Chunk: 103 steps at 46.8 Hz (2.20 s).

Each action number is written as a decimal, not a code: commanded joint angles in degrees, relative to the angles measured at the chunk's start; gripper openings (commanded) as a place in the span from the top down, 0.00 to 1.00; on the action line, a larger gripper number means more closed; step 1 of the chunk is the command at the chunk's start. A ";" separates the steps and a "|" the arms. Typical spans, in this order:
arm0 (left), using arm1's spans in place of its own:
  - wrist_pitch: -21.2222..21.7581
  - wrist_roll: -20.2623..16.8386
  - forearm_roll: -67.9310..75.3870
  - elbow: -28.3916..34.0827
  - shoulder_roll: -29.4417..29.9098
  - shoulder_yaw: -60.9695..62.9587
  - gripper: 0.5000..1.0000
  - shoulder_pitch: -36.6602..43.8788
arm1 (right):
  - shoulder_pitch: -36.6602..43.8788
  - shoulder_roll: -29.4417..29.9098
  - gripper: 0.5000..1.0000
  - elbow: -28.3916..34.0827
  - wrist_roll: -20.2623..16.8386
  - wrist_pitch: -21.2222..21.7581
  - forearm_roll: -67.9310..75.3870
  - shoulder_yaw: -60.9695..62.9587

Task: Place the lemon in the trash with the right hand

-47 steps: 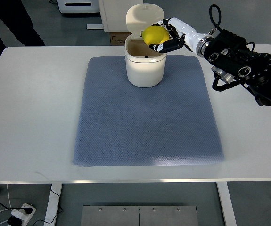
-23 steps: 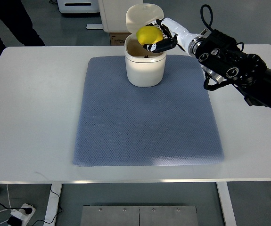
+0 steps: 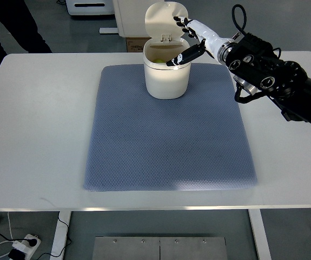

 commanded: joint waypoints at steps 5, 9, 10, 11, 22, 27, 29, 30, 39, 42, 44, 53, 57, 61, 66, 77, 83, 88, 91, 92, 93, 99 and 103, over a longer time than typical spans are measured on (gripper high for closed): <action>0.01 0.00 0.00 0.00 0.00 0.00 0.00 0.03 | 0.12 -0.44 0.01 0.53 0.46 0.06 -0.03 0.00; 0.01 0.00 0.00 0.00 0.00 0.00 0.00 0.04 | 0.12 -0.97 0.01 0.97 0.55 0.15 -0.03 0.00; 0.01 0.00 0.00 0.00 0.00 0.00 0.00 0.04 | 0.12 -1.23 0.01 1.15 0.55 0.15 -0.03 0.00; 0.01 0.00 0.00 0.00 0.00 0.00 0.00 0.04 | 0.12 -1.67 0.01 1.32 0.55 0.23 -0.03 0.00; 0.01 0.00 0.00 0.00 0.00 0.00 0.00 -0.05 | 1.17 -12.47 0.00 16.42 2.57 0.32 -0.03 0.09; 0.01 0.00 0.00 0.00 0.00 0.00 0.00 0.03 | 2.23 -18.63 0.00 25.57 3.10 -0.03 -0.03 0.27; 0.01 0.00 0.00 0.00 0.00 0.00 0.00 0.03 | 2.23 -20.82 0.00 28.29 3.36 -0.12 -0.03 1.14; 0.01 0.00 0.00 0.00 0.00 0.00 0.00 -0.05 | 2.14 -21.88 0.00 29.61 3.36 -0.20 -0.03 1.75; 0.01 0.00 0.00 0.00 0.00 0.00 0.00 0.04 | -0.93 -30.41 0.00 38.41 3.36 -0.38 0.15 7.03; 0.01 0.00 0.00 0.00 0.00 0.00 0.00 -0.05 | -3.12 -31.55 0.00 38.94 3.36 -0.47 0.15 8.96; 0.01 0.00 0.00 0.00 0.00 0.00 0.00 -0.05 | -4.97 -32.17 0.00 38.85 3.45 -0.47 0.15 10.45; 0.01 0.00 0.00 0.00 0.00 0.00 0.00 0.04 | -14.72 -34.54 0.00 38.59 3.36 -0.55 0.15 21.96; 0.01 0.00 0.00 0.00 0.00 0.00 0.00 0.04 | -19.64 -34.99 0.00 38.50 3.36 -0.64 0.15 28.11; 0.01 0.00 0.00 0.00 0.00 0.00 0.00 -0.05 | -23.78 -34.90 0.00 38.15 3.54 -0.64 0.15 34.70; 0.01 0.00 0.00 0.00 0.00 0.00 0.00 0.04 | -28.79 -34.37 0.00 37.89 3.45 -0.64 0.32 42.53; 0.01 0.00 0.00 0.00 0.00 0.00 0.00 0.04 | -32.66 -32.97 0.00 34.82 2.92 -0.38 9.28 47.20; 0.01 0.00 0.00 0.00 0.00 0.00 0.00 -0.05 | -32.66 -30.51 0.00 29.99 1.61 0.32 14.12 47.29; 0.01 0.00 0.00 0.00 0.00 0.00 0.00 0.04 | -32.66 -27.17 0.00 24.54 0.03 1.20 15.79 47.55; 0.01 0.00 0.00 0.00 0.00 0.00 0.00 -0.05 | -32.57 -25.24 0.00 21.46 -0.33 2.52 16.41 47.64; 0.01 0.00 0.00 0.00 0.00 0.00 0.00 -0.05 | -32.57 -24.71 0.00 20.49 -0.50 3.13 16.58 47.73; 0.01 0.00 0.00 0.00 0.00 0.00 0.00 0.03 | -32.57 -24.18 0.00 19.53 -0.77 3.66 16.93 47.90; 0.01 0.00 0.00 0.00 0.00 0.00 0.00 -0.05 | -32.66 -21.89 0.00 15.22 -4.10 6.56 20.44 51.15; 0.01 0.00 0.00 0.00 0.00 0.00 0.00 0.04 | -32.75 -21.10 0.00 14.42 -5.16 7.35 21.33 52.65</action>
